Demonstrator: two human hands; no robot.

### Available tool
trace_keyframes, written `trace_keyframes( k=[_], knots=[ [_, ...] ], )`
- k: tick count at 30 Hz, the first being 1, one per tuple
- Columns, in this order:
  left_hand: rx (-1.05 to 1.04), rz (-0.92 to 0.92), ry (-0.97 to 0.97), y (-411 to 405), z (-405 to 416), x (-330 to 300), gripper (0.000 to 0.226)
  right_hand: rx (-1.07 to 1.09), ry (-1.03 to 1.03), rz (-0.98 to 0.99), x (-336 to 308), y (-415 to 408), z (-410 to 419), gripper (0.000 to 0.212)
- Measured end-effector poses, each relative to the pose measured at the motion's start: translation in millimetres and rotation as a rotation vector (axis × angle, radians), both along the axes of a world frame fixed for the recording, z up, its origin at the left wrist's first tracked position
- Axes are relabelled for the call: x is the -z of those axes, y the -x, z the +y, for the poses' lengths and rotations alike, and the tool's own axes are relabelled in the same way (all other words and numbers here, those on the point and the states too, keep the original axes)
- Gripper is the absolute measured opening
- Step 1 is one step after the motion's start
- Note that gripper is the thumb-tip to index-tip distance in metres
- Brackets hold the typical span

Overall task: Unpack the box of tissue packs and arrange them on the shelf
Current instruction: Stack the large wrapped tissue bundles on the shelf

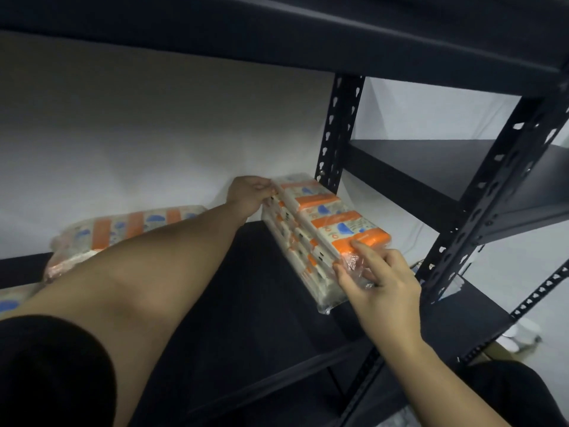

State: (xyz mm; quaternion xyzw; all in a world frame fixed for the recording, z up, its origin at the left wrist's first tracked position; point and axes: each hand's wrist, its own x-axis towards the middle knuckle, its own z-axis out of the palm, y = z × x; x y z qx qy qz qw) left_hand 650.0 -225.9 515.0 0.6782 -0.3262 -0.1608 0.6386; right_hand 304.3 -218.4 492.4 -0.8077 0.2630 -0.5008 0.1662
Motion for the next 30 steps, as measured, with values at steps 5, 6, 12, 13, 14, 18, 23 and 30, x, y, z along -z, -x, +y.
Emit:
trace_keyframes(
  k=[5, 6, 12, 13, 14, 18, 23, 30],
  knots=[
    [-0.157, -0.220, -0.136, 3, -3, -2, 0.017, -0.021, -0.048, 0.046, 0, -1, 1, 0.058],
    [-0.175, -0.268, -0.176, 4, -2, -4, 0.017, -0.030, -0.068, 0.054, 0, 0, 2, 0.061],
    [-0.204, -0.411, -0.358, 7, 19, -14, 0.038, 0.001, -0.158, 0.117, -2, 11, 13, 0.077],
    [-0.194, -0.430, -0.383, 6, 25, -14, 0.038, 0.011, -0.165, 0.116, -1, 13, 15, 0.078],
    [-0.179, -0.457, -0.410, 6, 33, -14, 0.038, 0.020, -0.171, 0.109, 0, 15, 18, 0.078],
    [-0.150, -0.602, -0.520, 3, 76, -10, 0.029, 0.051, -0.230, 0.074, -1, 20, 28, 0.068],
    [-0.173, -0.756, -0.584, -9, 139, -6, 0.024, 0.076, -0.236, 0.094, -9, 23, 43, 0.055],
    [-0.245, -0.808, -1.048, -29, 222, 3, 0.113, 0.049, -0.117, 0.184, -5, 20, 82, 0.029]
  ],
)
